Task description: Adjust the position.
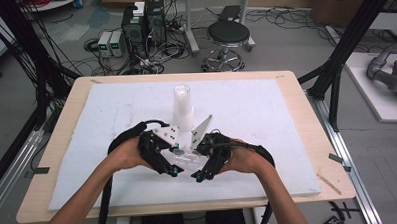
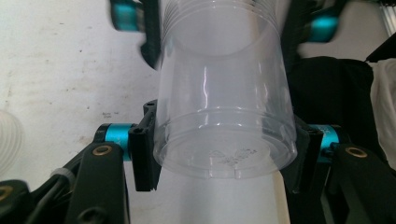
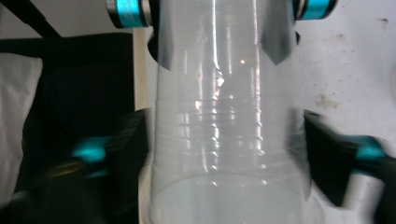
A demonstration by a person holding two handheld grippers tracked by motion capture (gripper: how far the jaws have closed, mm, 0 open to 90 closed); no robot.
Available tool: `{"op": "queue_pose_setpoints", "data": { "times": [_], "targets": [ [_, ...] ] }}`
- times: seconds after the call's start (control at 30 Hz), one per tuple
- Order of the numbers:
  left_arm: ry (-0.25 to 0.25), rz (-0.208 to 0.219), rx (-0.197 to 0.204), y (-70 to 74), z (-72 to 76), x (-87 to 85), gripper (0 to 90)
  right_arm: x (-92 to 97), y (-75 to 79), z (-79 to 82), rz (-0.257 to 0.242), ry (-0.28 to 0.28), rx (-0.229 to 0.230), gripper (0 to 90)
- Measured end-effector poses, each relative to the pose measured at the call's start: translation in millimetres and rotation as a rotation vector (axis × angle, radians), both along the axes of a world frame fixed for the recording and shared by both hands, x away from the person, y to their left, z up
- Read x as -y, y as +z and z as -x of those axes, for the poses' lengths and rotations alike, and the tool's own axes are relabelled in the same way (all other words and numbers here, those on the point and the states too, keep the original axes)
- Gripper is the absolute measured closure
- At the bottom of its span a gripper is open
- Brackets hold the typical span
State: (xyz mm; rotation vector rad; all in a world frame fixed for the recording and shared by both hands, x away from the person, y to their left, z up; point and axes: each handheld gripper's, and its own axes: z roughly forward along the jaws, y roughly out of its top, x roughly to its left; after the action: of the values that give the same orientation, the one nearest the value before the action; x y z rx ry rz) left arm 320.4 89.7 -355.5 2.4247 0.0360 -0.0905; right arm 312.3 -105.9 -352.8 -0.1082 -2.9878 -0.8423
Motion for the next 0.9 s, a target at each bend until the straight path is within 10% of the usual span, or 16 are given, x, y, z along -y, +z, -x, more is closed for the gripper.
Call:
{"op": "queue_pose_setpoints", "data": {
  "times": [0.33, 0.9],
  "targets": [
    [0.004, 0.017, -0.016, -0.5, -0.3, -0.4, 41.3, 3.8, 5.8, -0.7, -0.056, -0.049, 0.037, 11.2],
    [0.121, 0.364, -0.007, -38.0, 9.1, -30.8, 41.2, 40.8, 19.3, 0.6, -0.39, -0.113, 0.082, 11.2]
  ]
}}
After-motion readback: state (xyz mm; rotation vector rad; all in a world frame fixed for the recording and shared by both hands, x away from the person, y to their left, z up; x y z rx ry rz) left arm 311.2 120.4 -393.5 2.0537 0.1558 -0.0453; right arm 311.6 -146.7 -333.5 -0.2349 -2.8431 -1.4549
